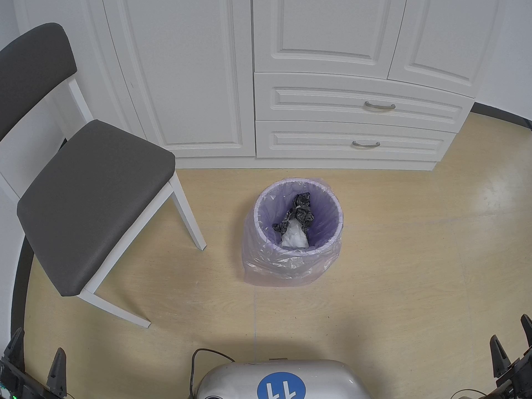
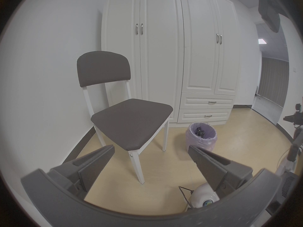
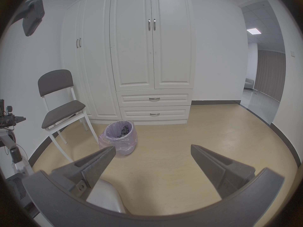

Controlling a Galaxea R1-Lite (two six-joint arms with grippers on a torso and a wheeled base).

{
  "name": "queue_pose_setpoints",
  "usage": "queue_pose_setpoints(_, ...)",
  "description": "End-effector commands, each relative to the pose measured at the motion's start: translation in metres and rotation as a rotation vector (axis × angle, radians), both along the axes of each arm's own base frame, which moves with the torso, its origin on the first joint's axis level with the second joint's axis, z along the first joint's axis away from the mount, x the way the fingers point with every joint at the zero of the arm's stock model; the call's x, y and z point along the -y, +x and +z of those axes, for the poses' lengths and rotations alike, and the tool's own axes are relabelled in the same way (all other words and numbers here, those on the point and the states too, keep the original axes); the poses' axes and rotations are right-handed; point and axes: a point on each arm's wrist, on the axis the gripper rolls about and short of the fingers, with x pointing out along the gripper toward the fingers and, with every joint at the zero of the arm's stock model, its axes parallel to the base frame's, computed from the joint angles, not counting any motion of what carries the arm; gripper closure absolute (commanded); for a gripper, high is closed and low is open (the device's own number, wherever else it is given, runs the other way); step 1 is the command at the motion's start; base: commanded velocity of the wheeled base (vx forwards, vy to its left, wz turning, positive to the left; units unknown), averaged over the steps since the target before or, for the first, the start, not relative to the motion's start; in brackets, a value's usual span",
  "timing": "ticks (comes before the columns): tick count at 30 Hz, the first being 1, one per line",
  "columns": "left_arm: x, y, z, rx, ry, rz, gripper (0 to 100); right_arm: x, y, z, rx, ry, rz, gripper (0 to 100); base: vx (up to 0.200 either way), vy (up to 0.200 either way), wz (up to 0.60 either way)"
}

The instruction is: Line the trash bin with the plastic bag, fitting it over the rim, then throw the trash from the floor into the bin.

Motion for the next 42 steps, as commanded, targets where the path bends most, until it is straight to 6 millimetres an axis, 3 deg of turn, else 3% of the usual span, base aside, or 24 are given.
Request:
queue_pose_setpoints(1, -0.0002, 0.0001, -0.0049, -0.002, -0.02, 0.008, 0, 0.0, 0.0, -0.0048, 0.0, 0.0, 0.001, 0, 0.0, 0.0, 0.0)
queue_pose_setpoints(42, -0.0001, 0.0001, -0.0052, -0.001, -0.003, 0.006, 0, 0.0, 0.0, -0.0046, 0.002, 0.008, 0.001, 0, 0.0, 0.0, 0.0)
